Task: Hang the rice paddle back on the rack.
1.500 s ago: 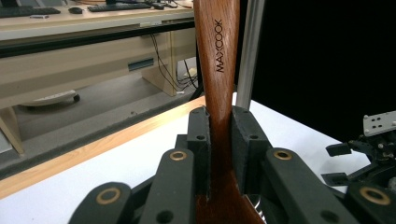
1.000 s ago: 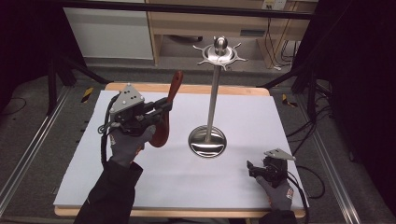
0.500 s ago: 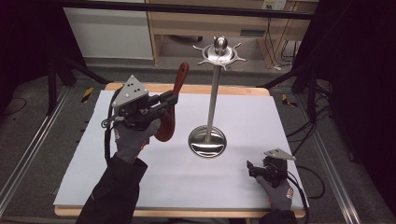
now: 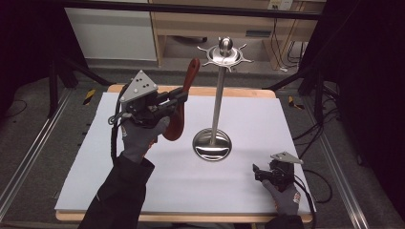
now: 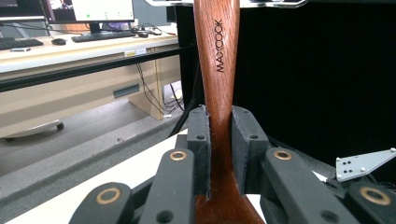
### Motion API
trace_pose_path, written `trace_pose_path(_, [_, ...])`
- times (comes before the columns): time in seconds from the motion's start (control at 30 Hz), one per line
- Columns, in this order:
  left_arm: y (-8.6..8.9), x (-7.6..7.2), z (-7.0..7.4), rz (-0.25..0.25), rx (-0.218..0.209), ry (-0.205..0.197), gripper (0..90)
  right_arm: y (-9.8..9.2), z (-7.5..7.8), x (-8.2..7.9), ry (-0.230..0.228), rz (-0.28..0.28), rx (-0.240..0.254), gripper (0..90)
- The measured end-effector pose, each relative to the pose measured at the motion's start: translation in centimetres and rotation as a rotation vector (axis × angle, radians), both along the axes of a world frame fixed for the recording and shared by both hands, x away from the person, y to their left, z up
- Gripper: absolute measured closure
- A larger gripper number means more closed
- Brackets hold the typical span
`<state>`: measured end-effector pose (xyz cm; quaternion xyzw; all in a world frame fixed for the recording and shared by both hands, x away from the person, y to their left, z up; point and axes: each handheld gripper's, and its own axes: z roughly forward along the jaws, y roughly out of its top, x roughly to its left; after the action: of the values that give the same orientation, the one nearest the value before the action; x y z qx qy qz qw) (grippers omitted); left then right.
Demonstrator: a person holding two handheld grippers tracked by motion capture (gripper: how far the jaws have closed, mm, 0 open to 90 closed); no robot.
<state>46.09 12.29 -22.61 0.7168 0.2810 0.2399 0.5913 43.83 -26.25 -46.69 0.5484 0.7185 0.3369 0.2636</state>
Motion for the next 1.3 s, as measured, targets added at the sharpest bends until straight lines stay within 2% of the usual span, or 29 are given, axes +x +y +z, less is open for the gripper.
trace_pose_path(0.67, [-0.9, 1.0, -0.2, -0.002, 0.017, 0.022, 78.1, 0.0, 0.0, 0.0, 0.001, 0.002, 0.001, 12.8])
trace_pose_path(1.07, [-1.7, 1.6, -0.5, -0.007, 0.006, 0.031, 78.3, 0.0, 0.0, 0.0, -0.003, 0.002, 0.001, 12.8])
trace_pose_path(1.3, [-2.0, 1.9, -0.6, -0.006, 0.014, 0.034, 78.3, 0.0, 0.0, 0.0, -0.003, 0.003, 0.001, 12.8])
